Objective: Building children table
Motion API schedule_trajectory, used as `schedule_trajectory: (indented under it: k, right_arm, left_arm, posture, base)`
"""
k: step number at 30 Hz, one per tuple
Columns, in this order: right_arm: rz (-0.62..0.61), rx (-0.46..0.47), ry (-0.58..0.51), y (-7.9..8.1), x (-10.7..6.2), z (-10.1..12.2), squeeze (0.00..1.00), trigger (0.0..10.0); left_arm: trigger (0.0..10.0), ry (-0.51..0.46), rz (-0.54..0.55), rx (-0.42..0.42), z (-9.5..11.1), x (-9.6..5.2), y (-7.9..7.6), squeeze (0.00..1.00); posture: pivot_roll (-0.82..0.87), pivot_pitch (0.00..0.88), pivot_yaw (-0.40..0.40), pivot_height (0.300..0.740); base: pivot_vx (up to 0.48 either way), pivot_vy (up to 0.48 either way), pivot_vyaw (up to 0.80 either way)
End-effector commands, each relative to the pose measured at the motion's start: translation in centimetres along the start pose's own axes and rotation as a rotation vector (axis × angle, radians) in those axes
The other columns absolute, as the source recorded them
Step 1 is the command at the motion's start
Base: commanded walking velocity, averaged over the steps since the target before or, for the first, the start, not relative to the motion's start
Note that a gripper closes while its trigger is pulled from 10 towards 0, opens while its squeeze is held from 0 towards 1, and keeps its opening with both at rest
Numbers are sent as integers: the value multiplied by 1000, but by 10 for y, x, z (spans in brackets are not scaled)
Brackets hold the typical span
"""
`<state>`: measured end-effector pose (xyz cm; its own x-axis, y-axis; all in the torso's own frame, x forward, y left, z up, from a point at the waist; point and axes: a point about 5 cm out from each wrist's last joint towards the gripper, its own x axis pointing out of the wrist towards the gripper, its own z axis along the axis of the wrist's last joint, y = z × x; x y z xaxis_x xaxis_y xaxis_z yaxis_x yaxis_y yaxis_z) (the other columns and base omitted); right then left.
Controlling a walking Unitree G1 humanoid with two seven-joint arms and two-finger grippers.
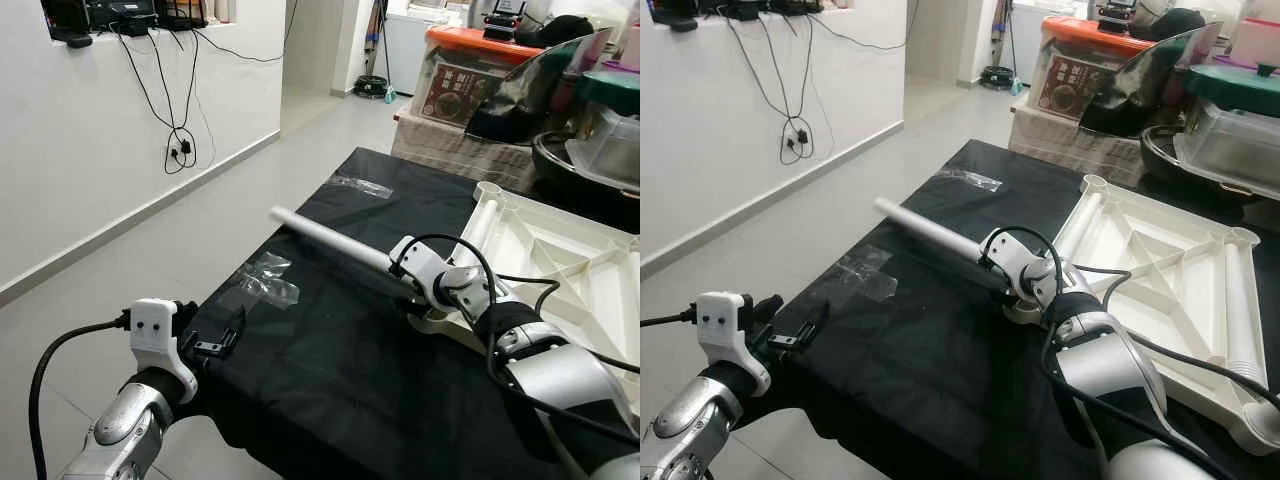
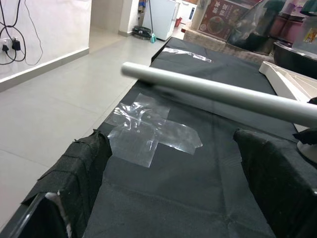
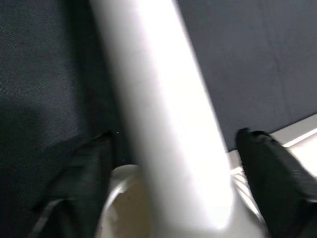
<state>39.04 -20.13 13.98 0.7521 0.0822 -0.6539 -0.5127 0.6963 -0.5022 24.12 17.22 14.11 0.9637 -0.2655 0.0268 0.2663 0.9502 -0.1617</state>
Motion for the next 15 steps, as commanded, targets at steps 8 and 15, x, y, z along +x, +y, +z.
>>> schedule_trajectory:
  k: [8, 15]
  right_arm:
    - [40, -32, 36, 9, 4, -15, 0, 0]
    - [65, -48, -25, 16, 6, -4, 0, 0]
  left_arm:
    - [10000, 5, 1, 8, -3, 1, -1, 0]
    - [10000, 6, 0, 11, -3, 1, 1, 0]
  posture:
    - [78, 0, -133, 740]
    - [82, 0, -129, 740]
  base:
    - [0, 0, 0]
    - [0, 0, 0]
